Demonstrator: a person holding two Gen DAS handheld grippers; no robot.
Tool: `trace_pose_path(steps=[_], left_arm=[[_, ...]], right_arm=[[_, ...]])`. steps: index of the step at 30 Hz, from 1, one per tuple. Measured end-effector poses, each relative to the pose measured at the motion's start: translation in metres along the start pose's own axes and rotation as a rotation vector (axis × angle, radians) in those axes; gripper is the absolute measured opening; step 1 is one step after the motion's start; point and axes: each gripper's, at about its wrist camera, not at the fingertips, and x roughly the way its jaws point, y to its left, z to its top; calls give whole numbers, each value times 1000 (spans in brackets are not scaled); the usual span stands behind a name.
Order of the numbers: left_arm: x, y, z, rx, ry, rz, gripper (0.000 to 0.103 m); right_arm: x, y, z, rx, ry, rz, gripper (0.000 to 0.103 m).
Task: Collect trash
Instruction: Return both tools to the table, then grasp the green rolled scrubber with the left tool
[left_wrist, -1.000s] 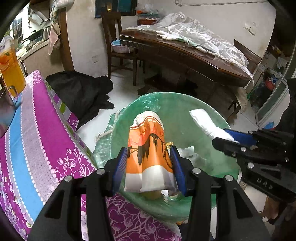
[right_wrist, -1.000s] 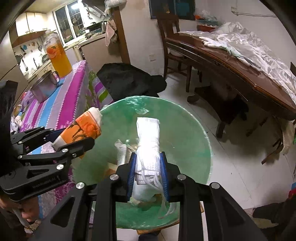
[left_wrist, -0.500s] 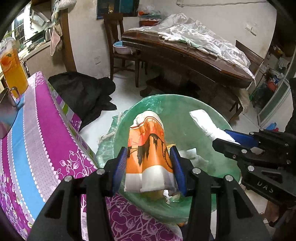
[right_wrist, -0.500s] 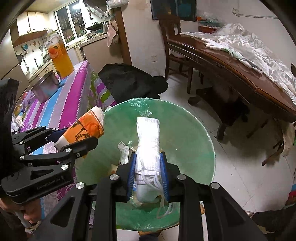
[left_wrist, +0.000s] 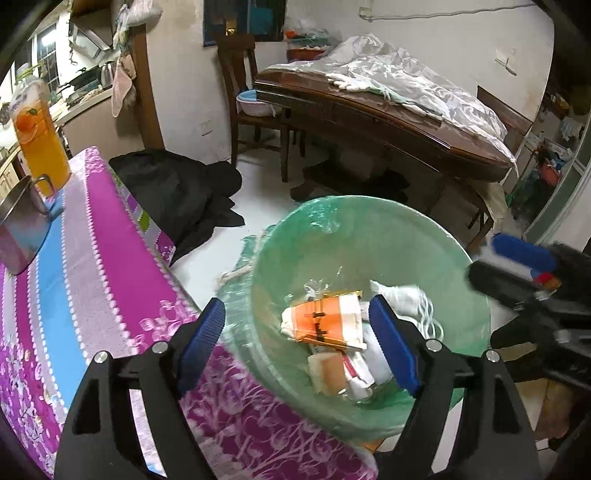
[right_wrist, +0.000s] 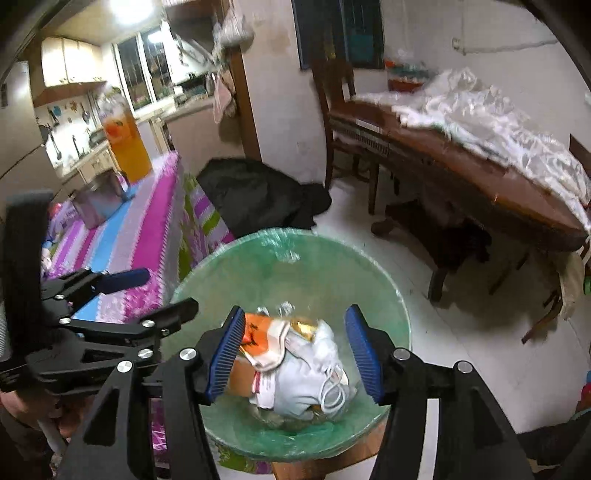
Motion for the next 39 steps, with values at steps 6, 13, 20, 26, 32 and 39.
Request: trace_pose_path(steps=[6, 13, 20, 26, 32, 39], left_arm=[[-45, 37, -27, -24, -58, 54, 78], [-115, 129, -85, -140, -119, 195, 81], [-188, 270, -158, -381, -115, 419, 81], [-221, 392, -198, -587, -93, 536, 81], [-188, 457, -190, -632, -24, 535, 81], [-154, 472, -186, -620, 21, 549, 81]], right_arm=[[-64, 52, -13, -78, -246, 47, 75], [-81, 138, -35, -164, -347, 232, 83], [-68, 234, -37, -306, -289, 405, 83], [-43, 332, -32, -409, -227, 526, 83], [-9, 411, -30, -482, -140, 611, 82], [25, 455, -22, -499, -83, 654, 82]])
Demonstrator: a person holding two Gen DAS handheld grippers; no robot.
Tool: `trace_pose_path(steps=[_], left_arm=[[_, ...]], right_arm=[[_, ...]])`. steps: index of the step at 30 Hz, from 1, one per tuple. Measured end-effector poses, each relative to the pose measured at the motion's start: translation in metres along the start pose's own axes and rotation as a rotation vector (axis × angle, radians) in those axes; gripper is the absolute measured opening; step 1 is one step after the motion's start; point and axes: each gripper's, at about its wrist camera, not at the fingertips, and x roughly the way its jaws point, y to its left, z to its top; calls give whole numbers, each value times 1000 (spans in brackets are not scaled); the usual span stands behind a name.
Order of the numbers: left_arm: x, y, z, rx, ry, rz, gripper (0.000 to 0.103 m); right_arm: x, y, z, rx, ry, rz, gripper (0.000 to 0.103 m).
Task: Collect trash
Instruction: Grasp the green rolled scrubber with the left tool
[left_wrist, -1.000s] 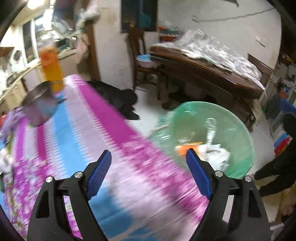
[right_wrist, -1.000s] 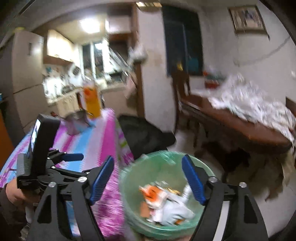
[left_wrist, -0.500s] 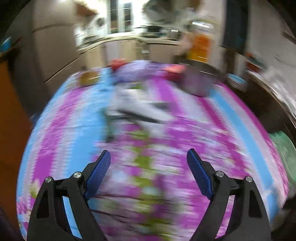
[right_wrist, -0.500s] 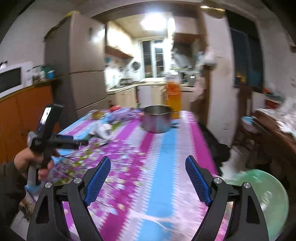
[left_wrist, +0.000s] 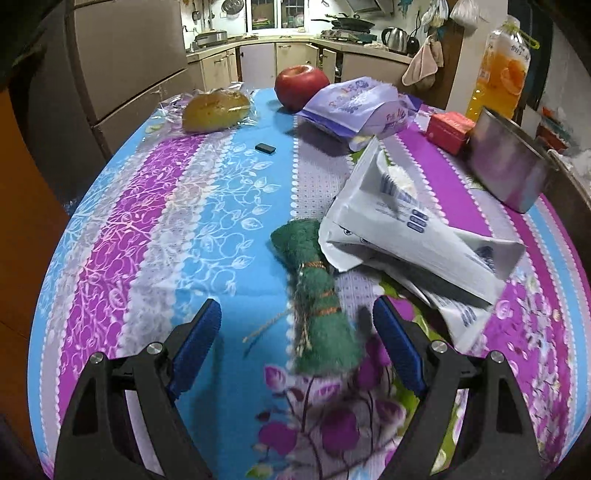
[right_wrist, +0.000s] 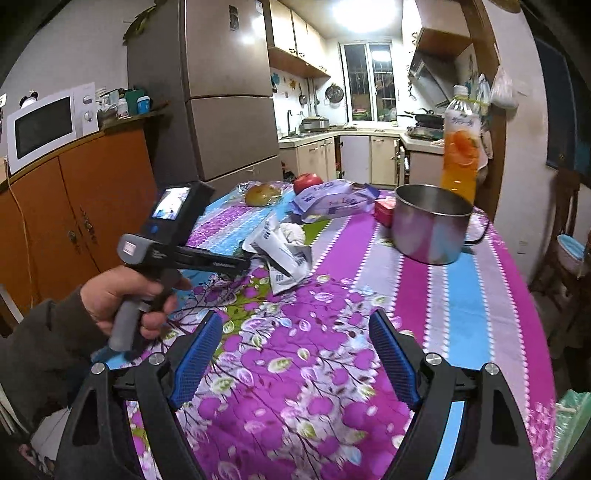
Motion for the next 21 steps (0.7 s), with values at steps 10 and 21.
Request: trace_pose_path(steps=[10, 21], left_arm=[[1, 19, 1, -46, -21, 51, 32], [-22, 33, -28, -36, -35, 39, 16]], right_arm=[[39, 6, -3, 3, 43, 46, 82], [57, 25, -29, 16, 100, 52, 82]])
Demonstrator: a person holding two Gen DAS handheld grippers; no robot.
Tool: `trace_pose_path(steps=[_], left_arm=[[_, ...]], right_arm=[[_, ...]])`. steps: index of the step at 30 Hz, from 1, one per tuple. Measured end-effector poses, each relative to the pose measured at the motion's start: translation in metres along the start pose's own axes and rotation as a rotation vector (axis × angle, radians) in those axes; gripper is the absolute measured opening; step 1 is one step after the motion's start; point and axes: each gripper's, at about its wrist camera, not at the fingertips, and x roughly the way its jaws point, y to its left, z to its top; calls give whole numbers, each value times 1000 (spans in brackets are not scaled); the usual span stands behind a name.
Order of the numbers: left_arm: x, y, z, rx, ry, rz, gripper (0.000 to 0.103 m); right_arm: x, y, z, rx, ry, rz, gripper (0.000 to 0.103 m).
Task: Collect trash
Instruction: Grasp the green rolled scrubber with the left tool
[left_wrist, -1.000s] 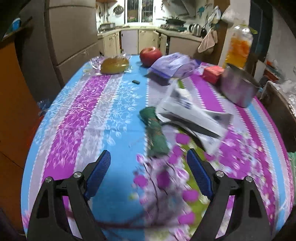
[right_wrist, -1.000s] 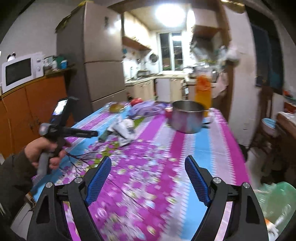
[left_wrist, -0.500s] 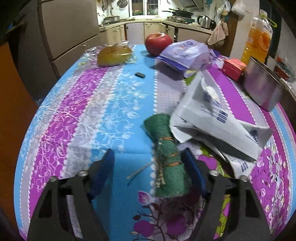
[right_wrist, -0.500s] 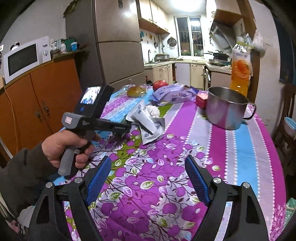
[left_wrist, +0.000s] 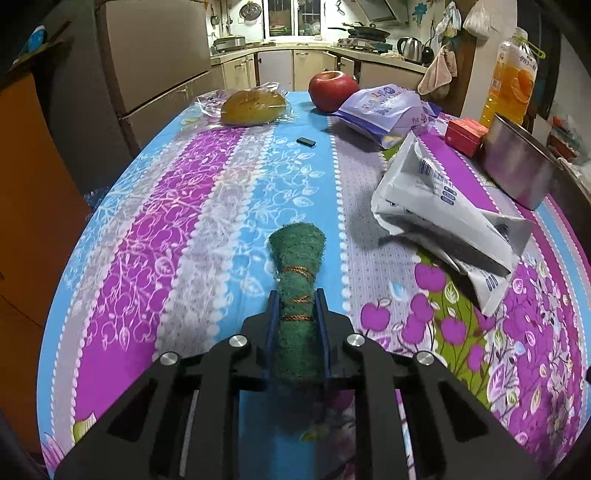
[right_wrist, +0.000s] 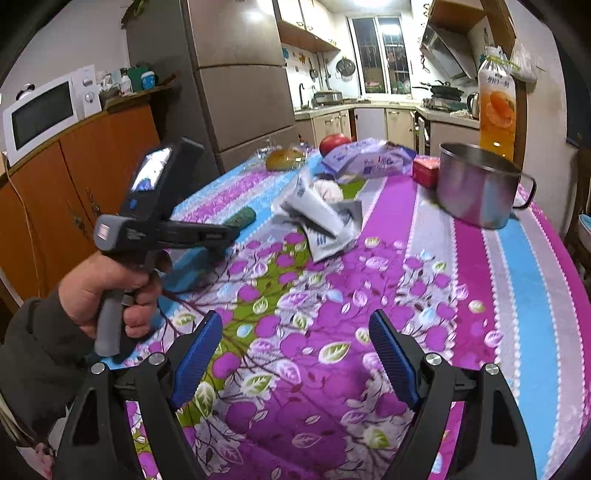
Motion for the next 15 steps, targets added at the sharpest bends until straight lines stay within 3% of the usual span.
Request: trace_pose_path(steps=[15], left_arm=[[-3, 5, -5, -25, -26, -20, 16]], right_arm=[[9, 5, -2, -19, 22, -19, 82]])
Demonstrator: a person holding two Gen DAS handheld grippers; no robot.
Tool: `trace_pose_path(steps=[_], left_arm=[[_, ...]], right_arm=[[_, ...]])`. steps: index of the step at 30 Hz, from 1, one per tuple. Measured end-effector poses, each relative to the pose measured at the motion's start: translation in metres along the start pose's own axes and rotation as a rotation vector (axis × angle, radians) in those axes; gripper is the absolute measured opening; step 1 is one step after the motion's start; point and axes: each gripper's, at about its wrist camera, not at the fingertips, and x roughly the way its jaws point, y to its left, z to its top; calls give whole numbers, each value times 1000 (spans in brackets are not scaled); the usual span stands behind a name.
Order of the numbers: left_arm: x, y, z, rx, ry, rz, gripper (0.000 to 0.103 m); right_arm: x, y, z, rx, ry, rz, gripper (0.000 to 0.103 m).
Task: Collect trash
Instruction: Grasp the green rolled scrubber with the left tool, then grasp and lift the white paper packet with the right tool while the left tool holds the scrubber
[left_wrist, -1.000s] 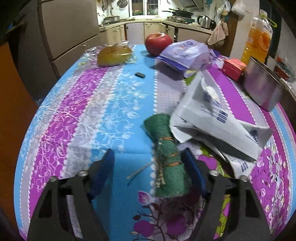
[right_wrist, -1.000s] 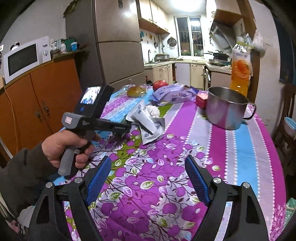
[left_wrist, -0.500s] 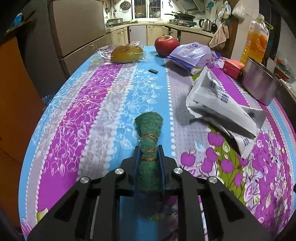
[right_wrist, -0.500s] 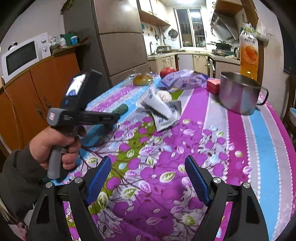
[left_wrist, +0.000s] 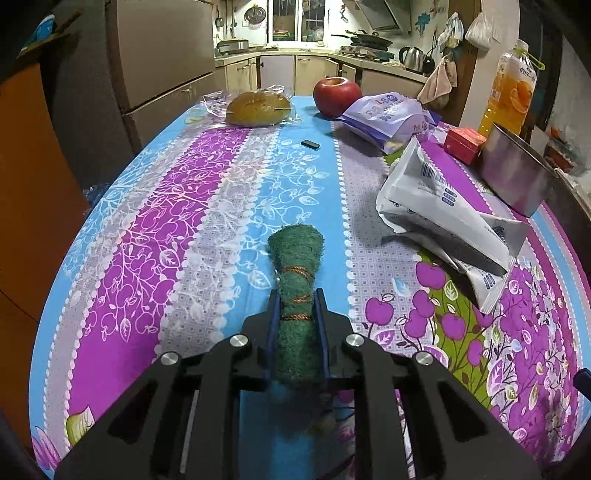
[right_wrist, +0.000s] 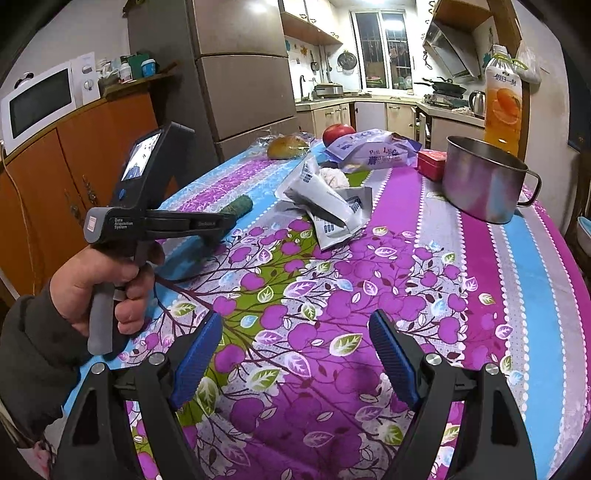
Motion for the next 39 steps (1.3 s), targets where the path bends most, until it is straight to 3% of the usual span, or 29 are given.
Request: trace_pose_path(steps=[5, 10, 15, 24, 27, 28, 31, 39], left_arm=[[0, 0, 0, -6, 0, -5, 16], [-1, 3, 1, -23, -2, -16, 16], [-1, 3, 1, -32, -3, -22, 16], [-1, 5, 2, -42, -4, -32, 17], [-1, 5, 2, -45, -4, -36, 17], [-1, 5, 2, -45, -4, -36, 17], [-1, 4, 2, -42, -4, -33, 17], [-1, 4, 2, -45, -5, -38, 17]], right_arm=[[2, 1, 13, -59, -4, -8, 81], [14, 0, 49, -154, -19, -16, 63], [64, 2, 90, -256, 44, -32, 63], [142, 9, 119, -335, 131, -98, 62], [152, 9, 119, -334, 151, -135, 43], [153, 7, 119, -329, 148, -137, 41], [146, -2, 117, -290, 131, -141, 23], [53, -46, 99, -12, -43, -65, 21]])
